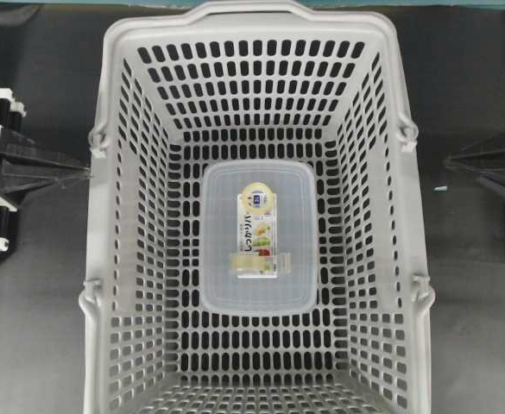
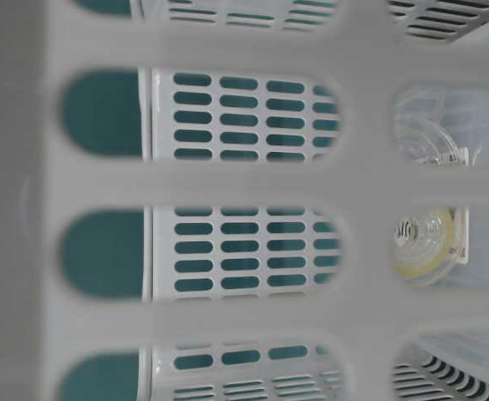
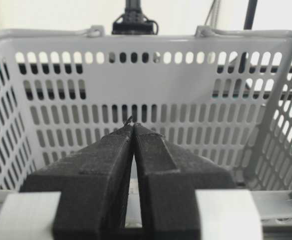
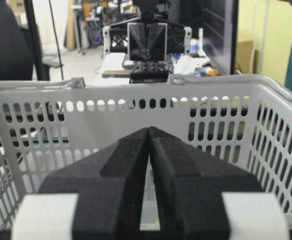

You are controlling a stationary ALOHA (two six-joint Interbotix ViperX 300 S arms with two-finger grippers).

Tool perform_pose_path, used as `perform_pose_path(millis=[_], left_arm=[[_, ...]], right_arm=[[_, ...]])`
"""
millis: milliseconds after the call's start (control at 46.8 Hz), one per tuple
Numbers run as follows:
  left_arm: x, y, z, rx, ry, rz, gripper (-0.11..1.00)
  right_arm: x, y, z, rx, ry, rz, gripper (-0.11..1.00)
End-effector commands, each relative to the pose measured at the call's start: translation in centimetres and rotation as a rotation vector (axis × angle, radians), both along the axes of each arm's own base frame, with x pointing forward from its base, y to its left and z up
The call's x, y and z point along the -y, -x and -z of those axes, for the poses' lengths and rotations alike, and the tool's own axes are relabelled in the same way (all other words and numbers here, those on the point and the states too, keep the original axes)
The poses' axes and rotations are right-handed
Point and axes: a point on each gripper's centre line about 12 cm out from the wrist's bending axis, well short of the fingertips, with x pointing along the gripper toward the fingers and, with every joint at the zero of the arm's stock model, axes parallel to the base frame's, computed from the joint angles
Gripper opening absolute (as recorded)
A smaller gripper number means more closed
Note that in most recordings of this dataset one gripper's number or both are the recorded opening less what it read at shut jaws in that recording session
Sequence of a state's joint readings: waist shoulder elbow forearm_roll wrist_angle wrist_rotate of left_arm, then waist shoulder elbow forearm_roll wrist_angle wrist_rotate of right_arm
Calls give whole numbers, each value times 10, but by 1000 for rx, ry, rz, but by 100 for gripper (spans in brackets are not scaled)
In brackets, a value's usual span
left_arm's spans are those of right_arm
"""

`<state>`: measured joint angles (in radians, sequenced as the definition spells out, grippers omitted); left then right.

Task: Pick up the tape dispenser from the shopping basket with the left arm.
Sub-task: 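Move the left gripper over the basket toward the clear tape dispenser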

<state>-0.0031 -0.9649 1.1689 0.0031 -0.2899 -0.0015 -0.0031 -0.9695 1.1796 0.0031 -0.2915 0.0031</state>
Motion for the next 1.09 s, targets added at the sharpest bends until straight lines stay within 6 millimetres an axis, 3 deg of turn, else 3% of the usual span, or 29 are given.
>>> perform_pose_path(millis=[0, 85, 321, 620, 726, 919, 983, 1068], left_arm=[[2, -6, -26, 21, -18, 12, 6], [3, -15, -41, -31, 0, 14, 0], [10, -50, -65, -250, 5, 35, 0], [31, -118, -55, -544, -19, 82, 0], [35, -140, -48, -636, -19, 79, 0], [40, -174, -42, -744, 6, 67, 0], [41, -181, -36, -787, 11, 63, 0], [45, -189, -27, -846, 8, 64, 0]], right_arm=[[-1, -2, -7, 18, -8, -4, 0], [-1, -1, -8, 18, -15, -3, 0], [-1, 0, -6, -6, -47, -8, 0], [-2, 0, -1, -48, -53, -11, 2], [-2, 1, -1, -51, -52, -12, 17], [-2, 2, 1, -71, -50, -12, 65], [-2, 2, 1, -71, -52, -12, 73], [-2, 2, 1, -71, -52, -12, 74]])
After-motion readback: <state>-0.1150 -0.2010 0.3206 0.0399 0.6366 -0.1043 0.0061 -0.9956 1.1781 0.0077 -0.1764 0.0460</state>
